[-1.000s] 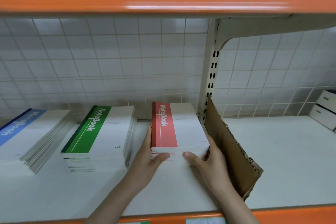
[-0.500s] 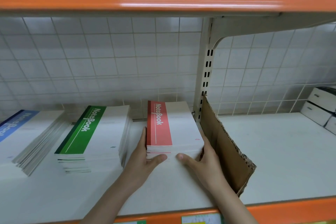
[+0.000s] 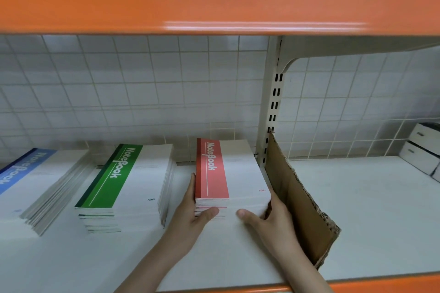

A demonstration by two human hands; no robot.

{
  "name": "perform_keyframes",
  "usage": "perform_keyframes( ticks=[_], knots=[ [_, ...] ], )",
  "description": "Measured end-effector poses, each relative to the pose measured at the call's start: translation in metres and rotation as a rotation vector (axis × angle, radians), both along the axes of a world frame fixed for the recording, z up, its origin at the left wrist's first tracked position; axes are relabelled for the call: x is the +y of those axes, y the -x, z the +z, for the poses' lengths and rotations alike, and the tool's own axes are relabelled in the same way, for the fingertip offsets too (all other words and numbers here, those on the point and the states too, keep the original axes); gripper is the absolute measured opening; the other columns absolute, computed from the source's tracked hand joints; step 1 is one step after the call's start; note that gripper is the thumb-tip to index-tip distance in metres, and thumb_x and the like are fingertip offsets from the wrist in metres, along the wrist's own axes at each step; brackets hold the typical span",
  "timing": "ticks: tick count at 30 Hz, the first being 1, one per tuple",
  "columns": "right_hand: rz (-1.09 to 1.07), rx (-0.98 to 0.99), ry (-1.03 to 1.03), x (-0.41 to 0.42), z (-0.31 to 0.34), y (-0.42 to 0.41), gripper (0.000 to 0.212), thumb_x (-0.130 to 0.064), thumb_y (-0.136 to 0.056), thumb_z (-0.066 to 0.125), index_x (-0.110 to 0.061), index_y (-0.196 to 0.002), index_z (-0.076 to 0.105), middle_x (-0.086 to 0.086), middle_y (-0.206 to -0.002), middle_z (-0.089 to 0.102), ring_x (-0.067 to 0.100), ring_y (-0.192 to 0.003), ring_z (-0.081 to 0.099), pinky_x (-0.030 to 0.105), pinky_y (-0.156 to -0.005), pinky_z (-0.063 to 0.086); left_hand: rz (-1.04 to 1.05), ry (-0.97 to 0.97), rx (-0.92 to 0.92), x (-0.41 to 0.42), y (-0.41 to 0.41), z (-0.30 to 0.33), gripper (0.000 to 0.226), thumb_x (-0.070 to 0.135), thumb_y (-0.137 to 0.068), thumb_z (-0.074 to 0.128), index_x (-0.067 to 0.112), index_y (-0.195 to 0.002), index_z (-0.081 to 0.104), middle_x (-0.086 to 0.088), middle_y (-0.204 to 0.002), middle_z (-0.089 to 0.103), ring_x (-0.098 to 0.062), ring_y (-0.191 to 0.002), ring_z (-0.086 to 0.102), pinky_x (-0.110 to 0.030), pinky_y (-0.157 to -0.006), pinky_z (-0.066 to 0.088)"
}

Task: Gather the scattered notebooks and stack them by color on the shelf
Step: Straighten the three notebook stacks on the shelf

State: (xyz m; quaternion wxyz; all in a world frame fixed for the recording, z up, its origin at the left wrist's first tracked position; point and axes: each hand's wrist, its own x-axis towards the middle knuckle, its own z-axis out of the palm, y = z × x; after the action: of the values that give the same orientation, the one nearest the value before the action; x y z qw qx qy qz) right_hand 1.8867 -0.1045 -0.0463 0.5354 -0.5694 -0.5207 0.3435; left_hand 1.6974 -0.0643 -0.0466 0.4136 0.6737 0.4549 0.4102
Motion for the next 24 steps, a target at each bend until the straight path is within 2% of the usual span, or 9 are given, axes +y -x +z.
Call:
perform_keyframes(
  ticks=[3, 5, 8, 11, 16, 19, 21, 24],
  knots=[
    [0.019, -0.010, 0.051, -0.0026, 0.0003, 0.0000, 0.055, -0.014, -0.070, 0.082, -0.026, -0.117, 0.056, -0.015, -0.108, 0.068, 0.000, -0.103, 0.062, 0.027, -0.091, 0.050, -0.027, 0.023, 0.008, 0.0003, 0.0058, -0.0016, 0.088, 0.014, -0.082, 0.072, 0.032, -0.147, 0.015, 0.017, -0.132, 0.052, 0.007, -0.116, 0.053, -0.012, -0.094, 0.043],
    [0.026, -0.032, 0.063, -0.0032, 0.0011, -0.0010, 0.053, -0.012, -0.071, 0.081, -0.023, -0.116, 0.057, -0.013, -0.108, 0.067, 0.003, -0.104, 0.062, 0.029, -0.092, 0.050, -0.045, 0.005, 0.064, 0.0001, 0.0084, -0.0033, 0.084, 0.011, -0.081, 0.074, 0.042, -0.138, 0.022, 0.020, -0.126, 0.056, 0.008, -0.112, 0.054, -0.010, -0.091, 0.044],
    [0.018, -0.070, 0.069, -0.0024, -0.0012, -0.0023, 0.041, -0.009, -0.074, 0.078, -0.030, -0.104, 0.058, -0.017, -0.100, 0.068, -0.003, -0.098, 0.062, 0.020, -0.085, 0.049, -0.016, -0.042, 0.117, 0.0004, 0.0067, -0.0057, 0.070, 0.003, -0.083, 0.068, 0.044, -0.127, 0.032, 0.027, -0.115, 0.058, 0.016, -0.104, 0.054, -0.001, -0.081, 0.041],
    [0.002, -0.109, 0.067, -0.0010, -0.0037, -0.0037, 0.036, -0.011, -0.073, 0.078, -0.031, -0.096, 0.059, -0.023, -0.091, 0.068, -0.012, -0.089, 0.060, 0.006, -0.072, 0.044, 0.001, -0.045, 0.100, 0.0013, 0.0043, -0.0069, 0.069, -0.001, -0.084, 0.066, 0.039, -0.129, 0.032, 0.026, -0.116, 0.057, 0.017, -0.103, 0.054, 0.001, -0.080, 0.039],
    [-0.011, -0.135, 0.070, 0.0006, -0.0039, -0.0026, 0.038, -0.014, -0.074, 0.078, -0.034, -0.097, 0.056, -0.024, -0.092, 0.066, -0.014, -0.089, 0.059, 0.007, -0.072, 0.043, 0.032, -0.082, 0.120, 0.0014, 0.0038, -0.0061, 0.068, -0.001, -0.081, 0.068, 0.044, -0.121, 0.036, 0.024, -0.111, 0.060, 0.017, -0.100, 0.055, 0.001, -0.077, 0.039],
    [-0.003, -0.123, 0.079, 0.0005, -0.0045, -0.0040, 0.047, -0.010, -0.072, 0.079, -0.032, -0.106, 0.055, -0.021, -0.100, 0.065, -0.006, -0.099, 0.059, 0.013, -0.080, 0.044, 0.050, -0.089, 0.147, 0.0023, 0.0079, -0.0060, 0.070, 0.002, -0.076, 0.075, 0.047, -0.116, 0.039, 0.028, -0.102, 0.064, 0.014, -0.097, 0.059, -0.002, -0.075, 0.043],
    [0.015, -0.152, 0.102, 0.0001, -0.0047, -0.0046, 0.057, -0.008, -0.071, 0.079, -0.028, -0.116, 0.052, -0.023, -0.103, 0.062, -0.007, -0.100, 0.056, 0.008, -0.079, 0.042, 0.024, -0.066, 0.184, 0.0014, 0.0099, -0.0063, 0.076, 0.003, -0.073, 0.077, 0.047, -0.119, 0.037, 0.031, -0.102, 0.063, 0.014, -0.097, 0.058, -0.003, -0.075, 0.044],
    [0.004, -0.212, 0.103, 0.0018, -0.0079, -0.0056, 0.060, -0.006, -0.070, 0.079, -0.022, -0.121, 0.052, -0.025, -0.100, 0.060, -0.008, -0.096, 0.054, 0.002, -0.071, 0.038, 0.021, -0.046, 0.218, 0.0004, 0.0087, -0.0072, 0.086, -0.001, -0.074, 0.074, 0.041, -0.134, 0.029, 0.031, -0.105, 0.059, 0.023, -0.097, 0.053, 0.002, -0.075, 0.040]
  ],
)
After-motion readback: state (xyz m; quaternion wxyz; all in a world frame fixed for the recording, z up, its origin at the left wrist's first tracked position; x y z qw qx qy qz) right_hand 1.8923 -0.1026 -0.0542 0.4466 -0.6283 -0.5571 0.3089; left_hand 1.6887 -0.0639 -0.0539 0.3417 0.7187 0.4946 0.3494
